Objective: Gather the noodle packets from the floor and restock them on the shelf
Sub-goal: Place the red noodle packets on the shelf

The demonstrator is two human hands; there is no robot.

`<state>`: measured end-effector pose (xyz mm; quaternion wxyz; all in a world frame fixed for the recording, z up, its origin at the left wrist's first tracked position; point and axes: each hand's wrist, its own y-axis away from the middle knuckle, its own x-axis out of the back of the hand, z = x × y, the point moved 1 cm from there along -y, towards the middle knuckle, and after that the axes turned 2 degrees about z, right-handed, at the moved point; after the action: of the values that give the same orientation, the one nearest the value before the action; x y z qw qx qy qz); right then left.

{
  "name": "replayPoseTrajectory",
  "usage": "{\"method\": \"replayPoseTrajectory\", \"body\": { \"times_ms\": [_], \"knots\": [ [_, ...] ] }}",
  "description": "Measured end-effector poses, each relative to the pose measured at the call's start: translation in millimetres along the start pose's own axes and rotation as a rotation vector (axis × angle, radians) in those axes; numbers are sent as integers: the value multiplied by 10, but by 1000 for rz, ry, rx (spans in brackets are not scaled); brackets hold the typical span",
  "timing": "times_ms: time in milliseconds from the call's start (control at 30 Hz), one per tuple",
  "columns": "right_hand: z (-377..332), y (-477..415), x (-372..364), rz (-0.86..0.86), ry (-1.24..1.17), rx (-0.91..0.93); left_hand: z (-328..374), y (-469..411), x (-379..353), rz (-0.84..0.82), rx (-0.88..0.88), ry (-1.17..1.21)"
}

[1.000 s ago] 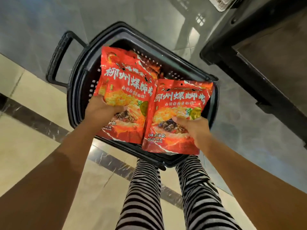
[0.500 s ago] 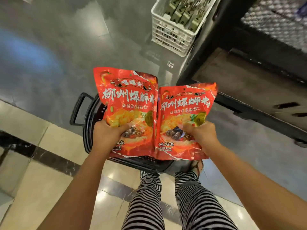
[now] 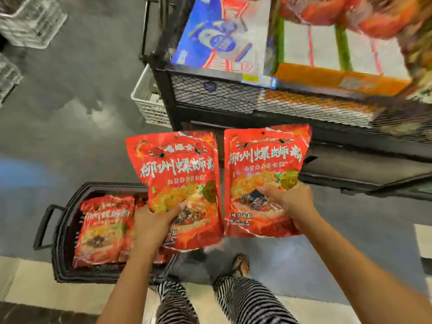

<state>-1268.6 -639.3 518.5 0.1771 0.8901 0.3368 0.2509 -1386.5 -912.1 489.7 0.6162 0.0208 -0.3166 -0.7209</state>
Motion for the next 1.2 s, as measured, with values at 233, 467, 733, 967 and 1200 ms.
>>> {"method": "replayPoseTrajectory", "body": {
  "times_ms": [233, 467, 733, 967, 1200],
  "knots": [
    [-358, -131, 1292, 99, -62, 75, 794, 426, -680, -40, -122, -42],
    [-538, -85, 2010, 211, -195, 95, 1441, 563, -995, -117, -216, -19],
    [-860, -460, 2360, 306, -243, 93, 2159, 372, -1397, -163, -363, 66],
    [-1601, -1328, 2446, 363, -212, 212, 2967, -437, -2023, -261, -429, 129],
    [-2389, -2305, 2421, 436, -200, 287, 3956, -1405, -2648, -386, -486, 117]
  ]
}}
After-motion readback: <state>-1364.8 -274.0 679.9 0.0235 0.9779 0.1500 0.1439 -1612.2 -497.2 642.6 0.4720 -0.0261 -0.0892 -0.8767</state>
